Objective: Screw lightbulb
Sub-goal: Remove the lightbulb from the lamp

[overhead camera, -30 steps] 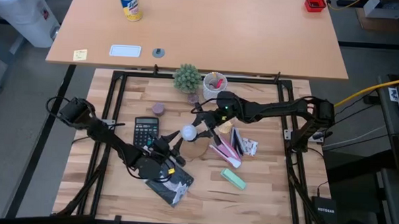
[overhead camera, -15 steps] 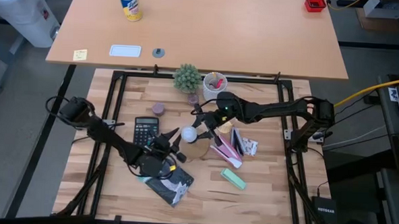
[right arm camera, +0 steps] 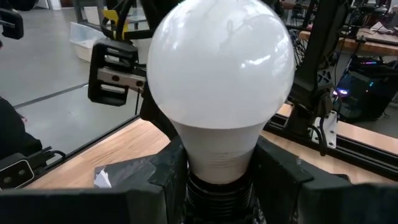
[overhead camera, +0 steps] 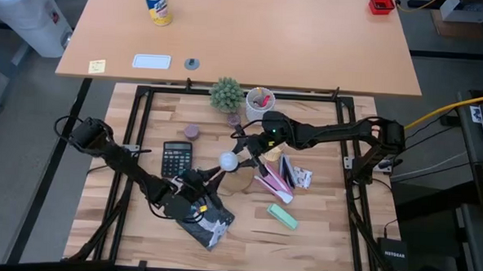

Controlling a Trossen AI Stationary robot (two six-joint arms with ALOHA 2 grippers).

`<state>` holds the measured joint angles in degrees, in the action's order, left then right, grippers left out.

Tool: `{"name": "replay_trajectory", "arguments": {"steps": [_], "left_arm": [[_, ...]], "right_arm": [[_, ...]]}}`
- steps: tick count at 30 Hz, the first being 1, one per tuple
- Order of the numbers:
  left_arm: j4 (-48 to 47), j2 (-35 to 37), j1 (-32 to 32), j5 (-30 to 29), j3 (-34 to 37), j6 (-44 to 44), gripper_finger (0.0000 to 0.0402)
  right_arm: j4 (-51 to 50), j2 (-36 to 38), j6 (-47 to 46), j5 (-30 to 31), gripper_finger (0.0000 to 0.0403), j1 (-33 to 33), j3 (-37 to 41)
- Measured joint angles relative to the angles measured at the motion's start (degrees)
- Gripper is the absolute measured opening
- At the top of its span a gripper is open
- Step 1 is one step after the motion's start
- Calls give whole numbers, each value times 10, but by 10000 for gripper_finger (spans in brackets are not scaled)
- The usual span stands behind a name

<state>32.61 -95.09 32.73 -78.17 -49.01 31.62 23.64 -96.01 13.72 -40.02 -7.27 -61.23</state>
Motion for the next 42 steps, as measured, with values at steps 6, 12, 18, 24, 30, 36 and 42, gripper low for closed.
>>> {"name": "replay_trajectory", "arguments": {"steps": [6,12,18,24,30,36,42], "left_arm": [[2,0,-12,17,0,14,88],[2,0,-22,19,0,14,88],[-6,0,-35,17,0,-2,88],[-9,0,-40,-10,0,-24,88],[-43,0,-57,-24,-1,-7,88],[-73,0,-84,-37,-1,10,88],[-95,-1,-110,-4,0,11,88]], "right_arm": [[0,0,0,5,154,0,0],[-1,0,0,15,154,0,0],[-3,1,-2,19,154,-1,1],[-3,1,7,-5,154,-17,1],[-11,0,2,-33,154,-31,0],[-13,0,3,-61,154,-34,0],[-12,0,4,-77,154,-32,0]]}}
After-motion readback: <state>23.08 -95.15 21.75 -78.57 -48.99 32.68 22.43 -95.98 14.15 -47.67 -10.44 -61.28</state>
